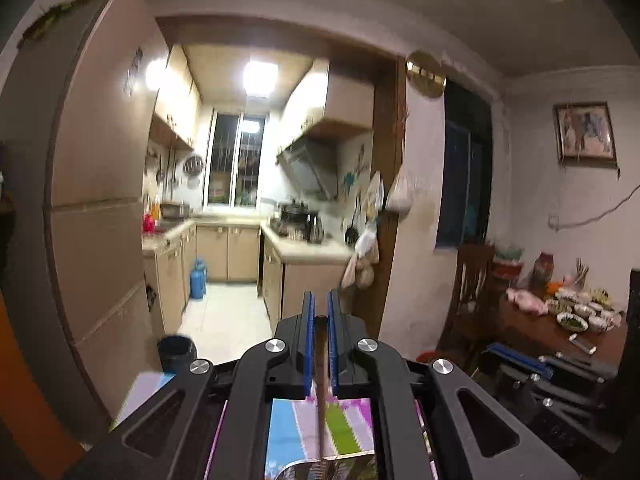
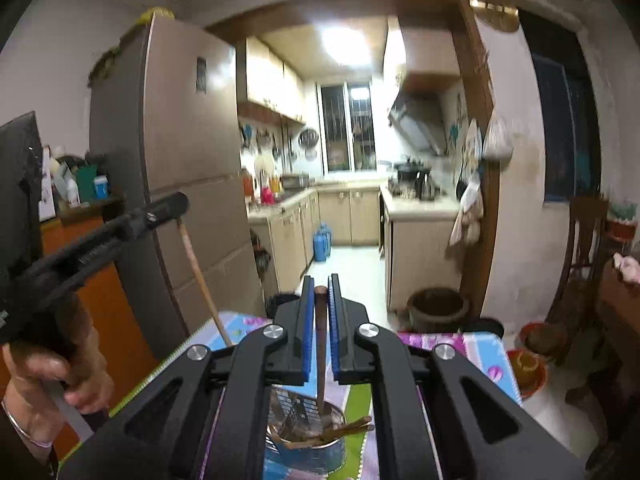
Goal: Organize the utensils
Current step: 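Lower both chopsticks into the blue holder and open both grippers, then move both open grippers over the last two chopsticks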
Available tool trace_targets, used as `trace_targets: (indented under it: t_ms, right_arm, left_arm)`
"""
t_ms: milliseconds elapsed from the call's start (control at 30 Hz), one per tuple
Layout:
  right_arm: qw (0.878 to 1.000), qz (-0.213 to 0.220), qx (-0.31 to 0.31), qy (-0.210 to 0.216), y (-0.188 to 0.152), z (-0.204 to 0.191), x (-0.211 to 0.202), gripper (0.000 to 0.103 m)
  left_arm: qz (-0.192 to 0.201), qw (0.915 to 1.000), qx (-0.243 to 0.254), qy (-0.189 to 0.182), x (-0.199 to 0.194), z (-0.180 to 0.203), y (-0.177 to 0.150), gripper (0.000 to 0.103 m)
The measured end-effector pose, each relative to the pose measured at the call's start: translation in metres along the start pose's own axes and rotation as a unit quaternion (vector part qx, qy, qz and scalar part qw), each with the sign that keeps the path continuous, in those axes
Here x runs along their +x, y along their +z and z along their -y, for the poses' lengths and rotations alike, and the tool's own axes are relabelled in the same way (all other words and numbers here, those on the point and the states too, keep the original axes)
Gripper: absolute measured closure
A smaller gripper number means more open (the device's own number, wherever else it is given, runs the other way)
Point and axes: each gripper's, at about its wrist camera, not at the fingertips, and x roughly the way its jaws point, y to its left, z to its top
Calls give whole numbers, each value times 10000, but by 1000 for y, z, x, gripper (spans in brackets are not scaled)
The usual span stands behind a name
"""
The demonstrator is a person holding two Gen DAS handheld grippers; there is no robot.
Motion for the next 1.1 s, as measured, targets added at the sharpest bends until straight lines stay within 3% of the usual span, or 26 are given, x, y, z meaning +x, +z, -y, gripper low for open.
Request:
trace_targets:
  t_ms: [167, 333, 500, 633, 667, 700, 767, 833, 933, 1000, 1100]
  right_arm:
    - [9991, -382, 67, 160, -24, -2, 27, 98]
    - [9985, -542, -91, -75, -37, -8, 33, 96]
    - [9998, 115, -60, -174, -11, -2, -24, 96]
    - [9966, 729, -238, -293, 4, 7, -109, 96]
    - [9950, 869, -324, -362, -1, 8, -141, 96]
    - [9941, 942, -382, -378, -4, 10, -159, 95]
    - [9924, 1004, -565, -427, -26, 9, -204, 88]
    - [9909, 938, -793, -548, -63, 2, -243, 83]
    - [9900, 507, -1146, -654, -135, -21, -278, 83]
    - [9906, 49, -1207, -645, -188, -38, -285, 83]
    - [9906, -564, -1111, -557, -256, -63, -283, 83]
  left_arm:
    - [-538, 9985, 96, -15, 28, -9, -38, 95]
    - [-846, 9963, 72, 150, 37, -17, -56, 95]
    - [-294, 9986, 228, 383, -3, -17, -27, 95]
    - [729, 9951, -40, 670, -105, -28, 11, 95]
    - [902, 9929, 43, 774, -130, -25, 13, 91]
    - [1023, 9907, 204, 871, -156, -21, 12, 78]
    - [999, 9889, 655, 882, -212, -7, -11, 60]
    - [719, 9881, 1036, 881, -248, 6, -46, 60]
    - [-87, 9851, 1497, 838, -290, 25, -131, 62]
    - [-853, 9830, 1482, 670, -308, 31, -197, 72]
    - [-1699, 9762, 1207, 594, -328, 41, -286, 79]
